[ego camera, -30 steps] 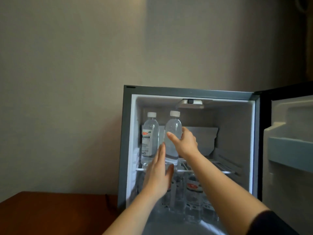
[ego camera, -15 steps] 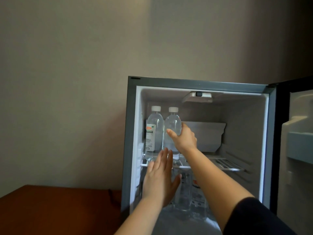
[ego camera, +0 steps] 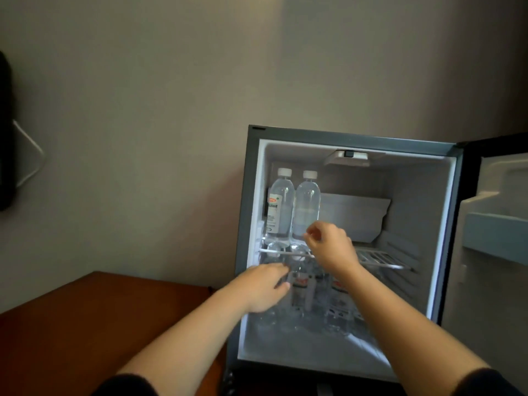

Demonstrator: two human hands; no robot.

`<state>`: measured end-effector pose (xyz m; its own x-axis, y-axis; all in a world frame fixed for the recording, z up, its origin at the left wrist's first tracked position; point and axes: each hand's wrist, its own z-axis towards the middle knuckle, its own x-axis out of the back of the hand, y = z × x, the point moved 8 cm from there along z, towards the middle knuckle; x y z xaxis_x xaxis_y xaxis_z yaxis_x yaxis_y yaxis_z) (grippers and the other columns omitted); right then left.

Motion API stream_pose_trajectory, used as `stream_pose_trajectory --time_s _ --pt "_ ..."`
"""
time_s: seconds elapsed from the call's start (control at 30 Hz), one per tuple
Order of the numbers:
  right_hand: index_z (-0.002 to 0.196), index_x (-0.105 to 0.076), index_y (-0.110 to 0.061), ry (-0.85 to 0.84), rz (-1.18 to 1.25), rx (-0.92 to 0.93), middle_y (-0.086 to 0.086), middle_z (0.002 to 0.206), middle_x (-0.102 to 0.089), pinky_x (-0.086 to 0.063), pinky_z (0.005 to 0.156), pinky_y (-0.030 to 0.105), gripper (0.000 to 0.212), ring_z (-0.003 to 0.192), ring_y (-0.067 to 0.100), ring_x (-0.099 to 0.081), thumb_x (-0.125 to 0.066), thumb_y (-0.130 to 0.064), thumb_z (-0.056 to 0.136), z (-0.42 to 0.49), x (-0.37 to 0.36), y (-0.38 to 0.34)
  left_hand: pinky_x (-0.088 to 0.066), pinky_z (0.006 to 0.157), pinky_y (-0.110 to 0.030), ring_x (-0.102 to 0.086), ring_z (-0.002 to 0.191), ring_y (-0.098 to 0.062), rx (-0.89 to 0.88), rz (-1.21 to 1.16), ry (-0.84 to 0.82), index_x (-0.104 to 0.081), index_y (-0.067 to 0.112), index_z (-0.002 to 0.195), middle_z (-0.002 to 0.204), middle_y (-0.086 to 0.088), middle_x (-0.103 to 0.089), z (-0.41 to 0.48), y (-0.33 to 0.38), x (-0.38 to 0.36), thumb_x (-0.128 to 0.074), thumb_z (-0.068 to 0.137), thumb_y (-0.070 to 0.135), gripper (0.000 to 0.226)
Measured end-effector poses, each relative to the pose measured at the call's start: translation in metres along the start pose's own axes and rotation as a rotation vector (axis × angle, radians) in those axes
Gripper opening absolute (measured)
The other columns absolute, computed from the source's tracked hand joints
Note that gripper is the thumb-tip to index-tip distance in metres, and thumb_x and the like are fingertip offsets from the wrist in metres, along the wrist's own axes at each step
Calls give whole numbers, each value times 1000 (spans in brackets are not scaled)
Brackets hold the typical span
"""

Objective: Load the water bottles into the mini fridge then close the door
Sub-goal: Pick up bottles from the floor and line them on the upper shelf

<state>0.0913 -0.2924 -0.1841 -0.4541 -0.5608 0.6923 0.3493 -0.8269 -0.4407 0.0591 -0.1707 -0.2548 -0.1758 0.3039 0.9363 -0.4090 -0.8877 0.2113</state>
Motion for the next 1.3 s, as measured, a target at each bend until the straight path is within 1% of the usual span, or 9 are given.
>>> stream_pose_trajectory --time_s 0.1,0.3,0.53,0.6,0.67,0.87,1.0,1.17,1.3 --pt "96 -66 -17 -95 -60 116 8 100 -69 -51 79 39 20 95 31 -62 -51 -29 91 -25 -9 -28 -49 87 -39 -58 97 -27 48 6 -35 -59 16 107 99 -6 -63 -37 -16 15 -42 96 34 28" --pt "93 -65 -17 -401 -61 328 8 97 -71 -51 82 35 14 93 28 -65 -53 -24 91 -79 -52 -100 -47 92 -34 -59 108 -25 251 184 -84 -60 19 115 116 -5 -64 -121 -65 39 -44 95 39 33" --pt "97 -67 -20 -681 -36 505 3 90 -63 -50 90 35 13 101 27 -62 -56 -23 91 -167 -120 -183 -41 100 -36 -49 123 -24 525 171 -246 -54 23 126 129 -6 -57 -242 -128 35 -38 95 49 43" --pt "101 -67 -19 -740 -17 552 3 98 -64 -48 88 30 15 98 22 -60 -57 -24 91 -195 -140 -206 -40 101 -36 -48 124 -23 607 135 -288 -52 21 130 133 -5 -54 -280 -147 28 -38 96 49 46" --pt "98 -65 -20 -802 22 577 0 93 -61 -44 79 26 11 87 17 -58 -56 -23 92 -222 -160 -227 -40 103 -36 -48 124 -22 681 104 -326 -50 21 131 135 -4 -52 -319 -164 21 -39 96 49 47" --pt "91 -58 -18 -1010 175 625 9 91 -68 -51 49 19 9 68 16 -66 -50 -16 94 -308 -226 -292 -40 102 -36 -49 121 -23 850 63 -383 -53 21 128 132 -3 -53 -435 -211 -1 -39 95 49 45" --pt "100 -61 -17 -1133 222 693 1 90 -66 -55 52 21 12 66 11 -69 -50 -19 96 -370 -269 -338 -43 95 -32 -54 115 -24 955 -23 -358 -57 17 123 125 -6 -59 -511 -236 -21 -42 96 44 42" --pt "103 -65 -12 -1286 217 753 9 85 -71 -53 60 28 17 74 25 -70 -53 -20 94 -453 -324 -377 -43 86 -27 -59 101 -22 1119 -199 -302 -58 10 122 108 -9 -62 -605 -258 -54 -45 97 34 37" --pt "97 -67 -10 -1387 223 754 10 77 -66 -46 54 19 15 73 19 -64 -57 -19 90 -517 -370 -392 -43 85 -26 -59 102 -24 1264 -296 -233 -59 8 121 104 -13 -64 -675 -276 -85 -45 97 28 34"
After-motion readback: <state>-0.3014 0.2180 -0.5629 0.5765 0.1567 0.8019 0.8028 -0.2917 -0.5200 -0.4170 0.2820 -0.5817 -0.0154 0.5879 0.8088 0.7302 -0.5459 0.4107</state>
